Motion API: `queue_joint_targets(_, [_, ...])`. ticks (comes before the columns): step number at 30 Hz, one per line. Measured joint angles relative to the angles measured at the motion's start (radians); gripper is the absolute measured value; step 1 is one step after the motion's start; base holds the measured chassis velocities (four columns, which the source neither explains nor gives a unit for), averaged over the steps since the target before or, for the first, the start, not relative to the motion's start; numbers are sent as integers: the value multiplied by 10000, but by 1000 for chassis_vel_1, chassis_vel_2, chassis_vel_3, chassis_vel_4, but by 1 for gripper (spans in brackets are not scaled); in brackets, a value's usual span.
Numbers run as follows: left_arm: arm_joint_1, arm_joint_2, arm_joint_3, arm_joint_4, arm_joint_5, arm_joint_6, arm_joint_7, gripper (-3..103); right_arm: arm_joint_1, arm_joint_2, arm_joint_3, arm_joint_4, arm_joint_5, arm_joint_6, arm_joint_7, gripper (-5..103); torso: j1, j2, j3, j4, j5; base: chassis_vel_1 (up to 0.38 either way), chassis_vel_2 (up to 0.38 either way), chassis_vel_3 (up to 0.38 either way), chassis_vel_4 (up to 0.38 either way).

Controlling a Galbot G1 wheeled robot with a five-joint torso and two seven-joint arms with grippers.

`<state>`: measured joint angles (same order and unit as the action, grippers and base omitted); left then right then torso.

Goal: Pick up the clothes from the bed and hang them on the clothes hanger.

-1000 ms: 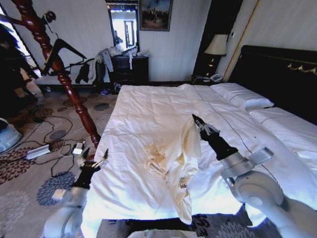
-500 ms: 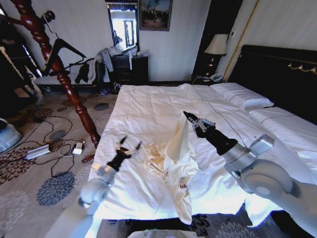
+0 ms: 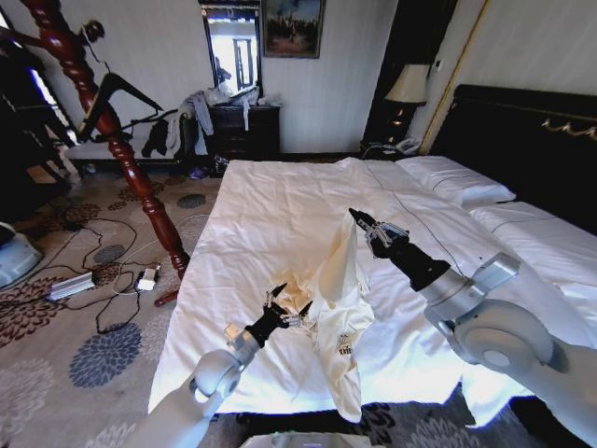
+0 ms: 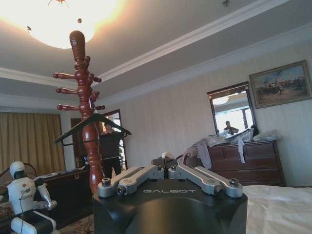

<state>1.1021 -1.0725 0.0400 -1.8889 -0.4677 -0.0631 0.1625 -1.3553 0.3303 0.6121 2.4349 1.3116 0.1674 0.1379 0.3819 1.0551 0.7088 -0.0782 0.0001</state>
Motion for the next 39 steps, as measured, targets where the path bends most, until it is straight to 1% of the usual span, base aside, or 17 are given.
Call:
queue_joint_targets(2, [-680,-182,370,548,-150,55,-37,100,5,29,-8,-64,-5,-5,10,0,0,0,1,2,0,0,0,0,0])
queue_joint_targets(6, [-1121,-287,718,841,-308,109,-52,100,28,47,8,-161,-10,-9,28,0,1,-1,1,2,-1,0,0,0,0])
queue_joint_targets(8, [-1125,-265,752,828,-317,111,-52,100,33,56,18,-175,-11,-10,31,0,0,0,1,2,-1,0,0,0,0])
queue_joint_targets(10, [-927,54,722,558,-326,114,-42,100,91,134,55,-245,-15,-11,44,0,0,0,0,1,-2,0,0,0,0])
queue_joint_targets(11, [-927,54,722,558,-326,114,-42,100,91,134,55,-245,-15,-11,44,0,0,0,0,1,-2,0,0,0,0])
queue_joint_targets(14, [-563,506,505,137,-399,94,13,100,208,323,4,-314,-48,-11,44,0,-1,0,0,9,-1,0,0,0,0])
queue_joint_targets(18, [-580,564,688,56,-432,89,81,100,217,434,-73,-366,-120,-9,33,0,-1,0,-1,5,0,0,0,0,0])
queue_joint_targets(20, [-877,313,1201,328,-405,102,109,100,179,481,-90,-391,-142,-5,29,0,0,0,0,2,0,0,0,0,0])
queue_joint_targets(21, [-877,313,1201,328,-405,102,109,100,179,481,-90,-391,-142,-5,29,0,0,0,0,2,0,0,0,0,0])
queue_joint_targets(22, [-1083,90,1538,642,-320,106,107,100,159,499,-88,-390,-143,-1,29,0,-1,0,0,2,-2,0,0,0,0])
queue_joint_targets(24, [-1347,-224,1832,1138,-155,103,59,100,131,528,-82,-365,-137,3,30,0,-1,0,0,0,-2,0,0,0,0])
queue_joint_targets(26, [-1409,-306,1880,1264,-124,102,31,100,125,538,-81,-357,-135,4,31,0,-1,0,0,0,-2,0,0,0,0])
queue_joint_targets(27, [-1601,-531,1909,1590,-68,101,-108,100,118,560,-83,-345,-135,5,32,0,0,0,0,1,-2,0,0,0,0])
queue_joint_targets(30, [-1766,-682,1718,1768,-99,109,-225,100,118,589,-108,-342,-139,6,32,0,-1,0,0,0,-2,0,0,0,0])
queue_joint_targets(31, [-1840,-685,1438,1774,-198,154,-280,100,128,619,-128,-345,-141,6,31,0,0,0,0,1,0,0,0,0,0])
queue_joint_targets(36, [-2009,-459,658,1767,-427,255,-351,100,191,725,-194,-379,-149,16,2,0,-1,0,0,7,-1,0,0,0,0])
queue_joint_targets(39, [-2315,-433,133,1985,-625,292,-412,100,179,761,-199,-282,-140,23,-5,0,-1,0,0,5,0,0,0,0,0])
